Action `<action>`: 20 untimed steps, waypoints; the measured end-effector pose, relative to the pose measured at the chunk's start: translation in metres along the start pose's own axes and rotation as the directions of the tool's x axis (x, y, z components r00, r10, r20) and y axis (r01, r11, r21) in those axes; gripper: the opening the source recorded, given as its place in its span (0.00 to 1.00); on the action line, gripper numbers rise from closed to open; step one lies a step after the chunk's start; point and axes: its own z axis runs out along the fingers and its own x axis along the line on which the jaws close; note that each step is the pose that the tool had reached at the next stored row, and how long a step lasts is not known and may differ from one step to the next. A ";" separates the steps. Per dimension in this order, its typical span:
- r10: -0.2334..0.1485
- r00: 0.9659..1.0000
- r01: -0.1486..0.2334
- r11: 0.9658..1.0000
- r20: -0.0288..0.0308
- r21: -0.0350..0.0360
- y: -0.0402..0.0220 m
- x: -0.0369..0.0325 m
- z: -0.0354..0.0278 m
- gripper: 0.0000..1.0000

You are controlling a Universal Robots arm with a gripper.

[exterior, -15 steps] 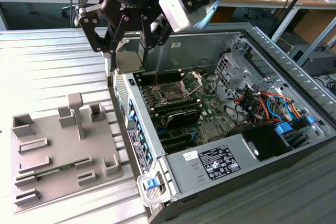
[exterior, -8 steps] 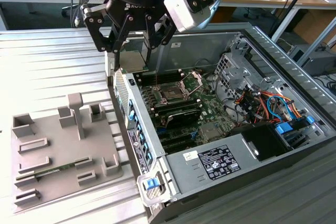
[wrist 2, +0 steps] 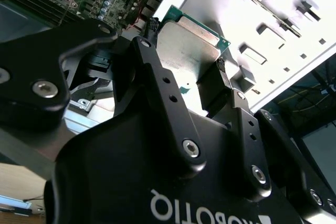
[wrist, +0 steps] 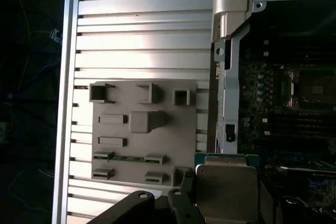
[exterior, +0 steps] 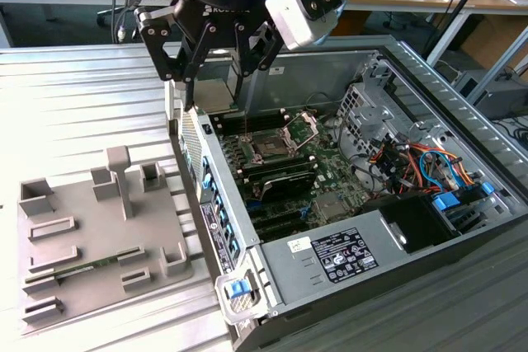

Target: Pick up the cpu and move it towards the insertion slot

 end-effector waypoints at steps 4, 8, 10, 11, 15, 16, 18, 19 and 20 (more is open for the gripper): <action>0.000 1.000 0.000 1.000 0.000 0.000 -0.0001 -0.0040 0.0000 0.55; 0.000 1.000 0.000 1.000 0.000 0.000 -0.0003 -0.0077 0.0000 0.55; 0.000 1.000 0.000 1.000 0.000 0.000 -0.0003 -0.0099 0.0000 0.55; 0.000 1.000 0.000 1.000 0.000 0.000 -0.0004 -0.0105 0.0000 0.55; 0.000 1.000 0.000 1.000 0.000 0.000 -0.0005 -0.0144 0.0000 0.55; 0.000 1.000 0.000 1.000 0.000 0.000 -0.0005 -0.0150 0.0000 0.55; 0.000 1.000 0.000 1.000 0.000 0.000 -0.0006 -0.0166 0.0000 0.55; 0.000 1.000 0.000 1.000 0.000 0.000 -0.0007 -0.0176 0.0001 0.55; 0.000 1.000 0.000 1.000 0.000 0.000 -0.0007 -0.0184 0.0000 0.55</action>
